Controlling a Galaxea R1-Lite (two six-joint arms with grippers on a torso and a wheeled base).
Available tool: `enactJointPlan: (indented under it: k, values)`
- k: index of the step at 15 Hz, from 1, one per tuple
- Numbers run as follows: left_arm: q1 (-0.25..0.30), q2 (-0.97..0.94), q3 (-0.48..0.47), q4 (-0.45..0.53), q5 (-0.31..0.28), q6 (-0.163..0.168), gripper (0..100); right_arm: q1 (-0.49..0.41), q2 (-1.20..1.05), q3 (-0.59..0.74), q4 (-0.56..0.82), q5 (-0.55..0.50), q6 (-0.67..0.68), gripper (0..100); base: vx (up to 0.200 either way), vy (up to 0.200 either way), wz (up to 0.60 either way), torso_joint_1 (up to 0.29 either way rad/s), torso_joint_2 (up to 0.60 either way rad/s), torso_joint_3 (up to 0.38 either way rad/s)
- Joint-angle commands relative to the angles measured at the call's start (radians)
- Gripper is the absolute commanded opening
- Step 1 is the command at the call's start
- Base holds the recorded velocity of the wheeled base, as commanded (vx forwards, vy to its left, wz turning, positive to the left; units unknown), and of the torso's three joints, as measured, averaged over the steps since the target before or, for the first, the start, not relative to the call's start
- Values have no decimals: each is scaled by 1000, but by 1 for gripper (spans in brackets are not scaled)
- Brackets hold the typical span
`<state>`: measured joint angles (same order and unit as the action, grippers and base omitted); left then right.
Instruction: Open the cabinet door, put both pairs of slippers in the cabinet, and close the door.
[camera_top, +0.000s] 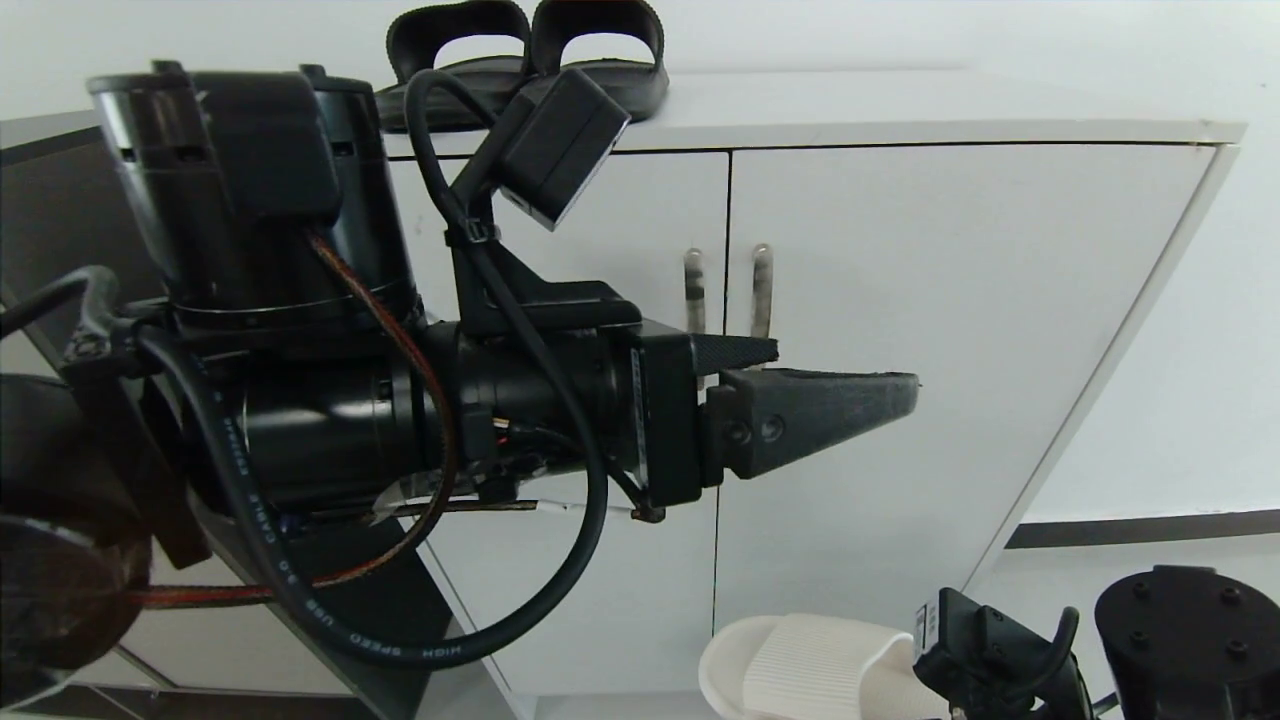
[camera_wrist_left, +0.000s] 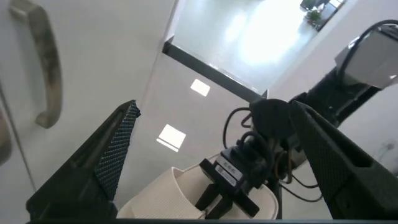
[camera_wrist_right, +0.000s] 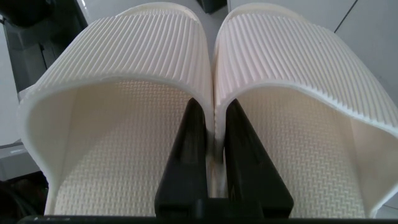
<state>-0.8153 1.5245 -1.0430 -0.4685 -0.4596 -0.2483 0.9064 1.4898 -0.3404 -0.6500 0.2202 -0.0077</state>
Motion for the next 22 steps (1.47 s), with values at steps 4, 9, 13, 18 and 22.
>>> enactJointPlan:
  k: [4,9,13,18,22]
  values:
    - [12,0,0,-27,98,4,100,3,0,0,0,1,-2,0,0,0,0,0,0,0]
    - [13,26,-23,-32,141,3,100,5,1,0,0,1,-3,0,0,0,0,0,0,0]
    - [12,68,-55,-30,174,4,100,3,6,1,0,1,-3,0,0,0,0,0,0,0]
    - [13,94,-61,-30,208,4,100,2,10,1,0,1,-2,0,0,0,0,0,0,0]
    - [13,121,-101,-27,236,4,100,2,18,1,0,-2,-3,0,0,0,0,0,0,0]
